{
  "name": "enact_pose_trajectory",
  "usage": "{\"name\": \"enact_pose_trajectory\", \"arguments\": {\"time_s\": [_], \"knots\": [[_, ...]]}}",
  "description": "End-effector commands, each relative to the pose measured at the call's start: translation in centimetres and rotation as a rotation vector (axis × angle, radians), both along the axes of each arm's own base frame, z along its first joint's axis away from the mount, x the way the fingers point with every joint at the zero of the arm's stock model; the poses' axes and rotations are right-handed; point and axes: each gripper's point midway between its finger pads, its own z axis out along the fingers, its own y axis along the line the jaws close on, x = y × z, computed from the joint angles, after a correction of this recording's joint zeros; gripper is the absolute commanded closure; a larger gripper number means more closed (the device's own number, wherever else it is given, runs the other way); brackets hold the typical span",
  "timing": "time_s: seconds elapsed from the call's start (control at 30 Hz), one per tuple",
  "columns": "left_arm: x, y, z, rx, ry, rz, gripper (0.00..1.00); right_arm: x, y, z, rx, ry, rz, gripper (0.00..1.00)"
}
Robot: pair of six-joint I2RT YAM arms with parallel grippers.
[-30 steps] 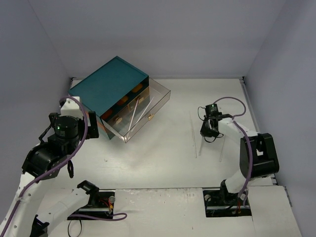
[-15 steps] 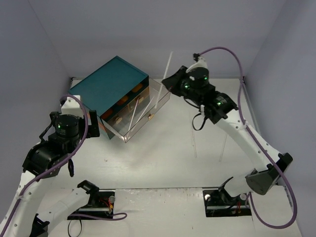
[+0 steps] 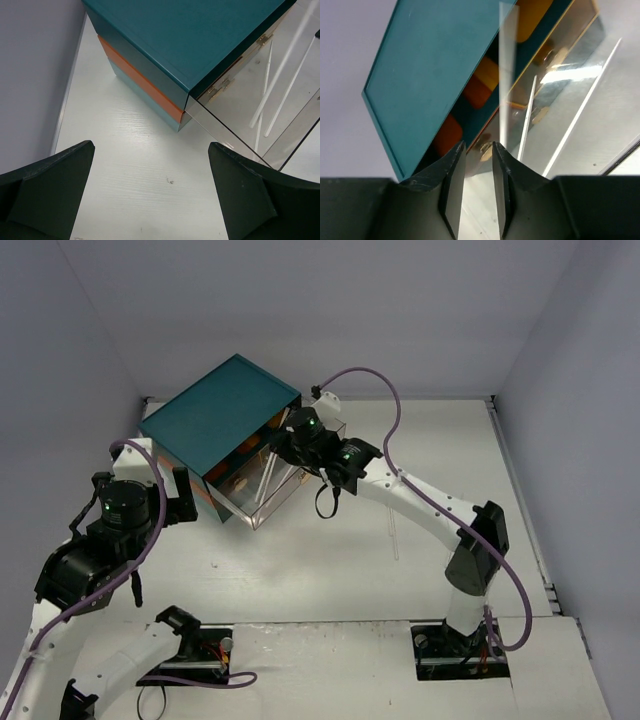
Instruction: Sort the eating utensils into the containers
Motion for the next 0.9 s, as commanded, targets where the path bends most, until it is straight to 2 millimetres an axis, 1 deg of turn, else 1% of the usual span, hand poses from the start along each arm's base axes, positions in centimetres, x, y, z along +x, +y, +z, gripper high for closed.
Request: {"name": "enact_pose_trajectory", "arguments": {"time_s": [0.0,0.1,0.17,0.23,0.3,0.37,0.4,0.43,0.47,0.5,0.53,0.6,0.63,0.7,0.77,0.87], "knots": [[0.3,-0.1,1.6,-0.039,-0.054,0.011,0.03,0.7,-4.1,5.8,0.029,-0.159,-0.131,0.61],[0.4,-0.1,1.6,-0.032,-0.051,0.01,0.03,0.5,-7.9,5.4,-0.058,-0.182,-0.188,0.54],[0.4,-0.1,1.6,-0.027,-0.049,0.01,0.03,0.4,-11.7,4.6,-0.113,-0.176,-0.236,0.52],[0.6,-0.1,1.5,-0.021,-0.046,0.01,0.03,0.0,-14.9,4.7,-0.159,-0.178,-0.266,0.48],[0.8,-0.2,1.5,-0.018,-0.041,0.009,0.03,-0.1,-19.5,2.6,-0.259,-0.139,-0.311,0.45],[0.9,-0.3,1.5,-0.018,-0.037,0.006,0.03,-0.7,-23.1,-0.7,-0.347,-0.062,-0.335,0.41],[1.0,-0.4,1.5,-0.017,-0.035,0.004,0.03,-0.9,-25.0,-1.8,-0.377,-0.03,-0.351,0.4],[1.2,-0.5,1.5,-0.017,-0.033,0.003,0.03,-1.1,-27.3,-2.6,-0.401,-0.002,-0.376,0.39],[1.3,-0.6,1.5,-0.016,-0.03,0.002,0.03,-1.4,-30.0,-4.2,-0.429,0.043,-0.414,0.38],[1.3,-0.6,1.6,-0.016,-0.031,0.002,0.03,-1.8,-30.9,-5.2,-0.435,0.076,-0.411,0.37],[1.4,-0.7,1.6,-0.014,-0.03,0.001,0.03,-2.2,-32.7,-6.6,-0.447,0.117,-0.43,0.37],[1.5,-0.7,1.6,-0.012,-0.029,0.0,0.03,-3.6,-37.3,-9.6,-0.477,0.21,-0.501,0.37],[1.5,-0.7,1.7,-0.011,-0.029,0.0,0.03,-4.3,-38.9,-10.9,-0.481,0.252,-0.524,0.36],[1.5,-0.7,1.7,-0.012,-0.03,0.0,0.03,-5.3,-40.8,-13.2,-0.48,0.331,-0.536,0.37],[1.5,-0.6,1.7,-0.011,-0.031,0.001,0.03,-6.7,-43.2,-15.9,-0.475,0.431,-0.571,0.37],[1.4,-0.6,1.6,-0.007,-0.027,0.0,0.02,-7.9,-43.9,-19.2,-0.446,0.548,-0.563,0.37]]}}
